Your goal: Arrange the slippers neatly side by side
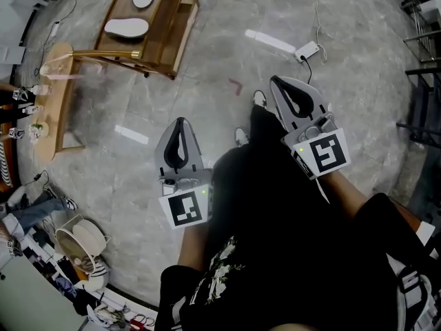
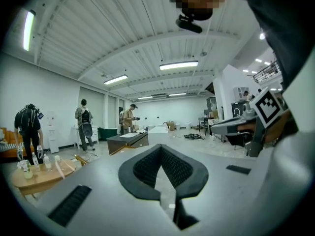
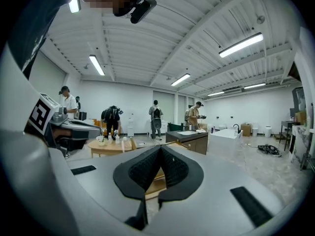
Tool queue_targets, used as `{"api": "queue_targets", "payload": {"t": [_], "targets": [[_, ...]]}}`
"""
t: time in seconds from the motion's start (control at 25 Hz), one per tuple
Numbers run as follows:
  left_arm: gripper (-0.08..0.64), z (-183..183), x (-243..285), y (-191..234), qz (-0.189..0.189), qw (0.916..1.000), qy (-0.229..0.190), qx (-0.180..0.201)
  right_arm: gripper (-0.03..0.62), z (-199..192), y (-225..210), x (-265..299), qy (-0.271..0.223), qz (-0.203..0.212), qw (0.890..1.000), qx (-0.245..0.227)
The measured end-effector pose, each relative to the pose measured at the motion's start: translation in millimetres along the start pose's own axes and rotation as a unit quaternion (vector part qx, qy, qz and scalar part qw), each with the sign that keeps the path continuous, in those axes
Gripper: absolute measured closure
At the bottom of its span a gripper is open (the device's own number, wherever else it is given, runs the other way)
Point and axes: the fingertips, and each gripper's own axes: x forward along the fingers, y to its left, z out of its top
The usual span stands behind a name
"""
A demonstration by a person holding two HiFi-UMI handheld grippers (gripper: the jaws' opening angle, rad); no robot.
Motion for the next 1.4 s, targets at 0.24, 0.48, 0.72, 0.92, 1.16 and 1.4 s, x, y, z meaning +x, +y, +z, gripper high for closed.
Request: {"api": "queue_targets", "payload": {"t": [0.24, 0.48, 0.72, 0.92, 1.16, 1.4], "targets": [[0.558, -5.4, 2.1, 18.9, 0.023, 0.9995, 0.021, 0.008, 0.595, -9.1, -8.5, 22.8, 0.001, 0.01, 1.0, 0.014], [0.558, -5.5, 23.7, 30.0, 0.037, 0.9989, 0.026, 0.01, 0.594, -11.9, -16.3, 55.6, 0.004, 0.028, 0.999, 0.017], [0.558, 3.5, 68.0, 48.0, 0.049, 0.9986, 0.022, 0.0, 0.594, -1.5, -35.7, 99.5, 0.005, 0.047, 0.999, 0.007], [0.558, 20.1, 110.3, 59.5, 0.055, 0.9983, 0.019, 0.004, 0.594, 3.1, -60.4, 136.8, 0.012, 0.055, 0.998, 0.013], [0.558, 34.2, 152.3, 60.5, 0.069, 0.997, 0.021, 0.027, 0.594, 15.7, -91.4, 179.6, 0.001, 0.08, 0.997, 0.006], [0.558, 45.9, 186.4, 70.4, 0.101, 0.9944, 0.025, 0.018, 0.594, 25.7, -109.3, 221.6, -0.003, 0.116, 0.993, -0.001]]}}
